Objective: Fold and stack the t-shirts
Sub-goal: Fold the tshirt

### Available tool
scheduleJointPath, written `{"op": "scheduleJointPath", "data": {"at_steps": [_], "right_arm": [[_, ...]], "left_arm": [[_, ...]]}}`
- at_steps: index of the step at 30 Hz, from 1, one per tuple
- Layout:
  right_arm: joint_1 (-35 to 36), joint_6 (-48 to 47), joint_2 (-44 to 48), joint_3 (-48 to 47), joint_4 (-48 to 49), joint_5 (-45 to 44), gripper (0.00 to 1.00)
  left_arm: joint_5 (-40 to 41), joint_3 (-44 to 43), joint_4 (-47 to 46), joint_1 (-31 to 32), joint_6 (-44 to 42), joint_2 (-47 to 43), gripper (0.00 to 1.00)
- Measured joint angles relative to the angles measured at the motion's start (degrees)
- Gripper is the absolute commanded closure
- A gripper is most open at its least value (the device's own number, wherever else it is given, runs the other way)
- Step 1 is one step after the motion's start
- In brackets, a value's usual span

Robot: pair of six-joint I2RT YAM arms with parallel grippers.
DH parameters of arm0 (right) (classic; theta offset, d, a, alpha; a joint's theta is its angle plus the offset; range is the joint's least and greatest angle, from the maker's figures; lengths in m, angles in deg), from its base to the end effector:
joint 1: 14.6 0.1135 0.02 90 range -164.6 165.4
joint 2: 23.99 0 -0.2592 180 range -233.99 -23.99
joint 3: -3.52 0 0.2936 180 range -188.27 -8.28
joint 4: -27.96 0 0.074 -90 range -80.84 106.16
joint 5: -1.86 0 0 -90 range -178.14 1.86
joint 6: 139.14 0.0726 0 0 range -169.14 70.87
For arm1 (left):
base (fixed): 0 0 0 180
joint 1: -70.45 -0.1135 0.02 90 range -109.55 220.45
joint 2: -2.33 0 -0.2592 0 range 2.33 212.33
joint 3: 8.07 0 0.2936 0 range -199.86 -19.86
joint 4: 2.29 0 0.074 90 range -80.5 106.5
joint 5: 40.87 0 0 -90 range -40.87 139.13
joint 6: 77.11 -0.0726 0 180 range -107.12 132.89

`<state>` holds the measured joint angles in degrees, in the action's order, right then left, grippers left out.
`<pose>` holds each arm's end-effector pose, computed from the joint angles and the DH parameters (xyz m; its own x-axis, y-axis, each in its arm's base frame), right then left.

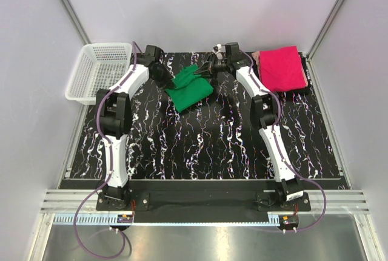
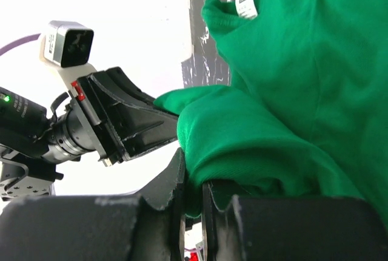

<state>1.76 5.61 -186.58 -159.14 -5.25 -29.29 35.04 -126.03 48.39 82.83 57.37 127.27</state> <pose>0.6103 0.2439 0.1304 -0.9832 0.1516 -0.1012 -0.0526 0.2957 0.9538 0.5208 -0.1324 0.1683 -0.8236 -0.5150 -0.2376 -0.3391 0.7829 -0.5216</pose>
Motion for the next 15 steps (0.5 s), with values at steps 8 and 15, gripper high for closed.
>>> {"op": "scheduleJointPath", "data": {"at_steps": [8,15], "right_arm": [[0.0,5.3,-2.6,-1.4,6.6,0.3,1.0],[-0.1,7.1,-4.0,-1.6,9.3,0.2,1.0]], "left_arm": [[1.1,-1.8,0.0,-0.6,0.1,0.7,1.0],[1.5,-2.1,-0.5,-0.9,0.4,1.6,1.0]]}}
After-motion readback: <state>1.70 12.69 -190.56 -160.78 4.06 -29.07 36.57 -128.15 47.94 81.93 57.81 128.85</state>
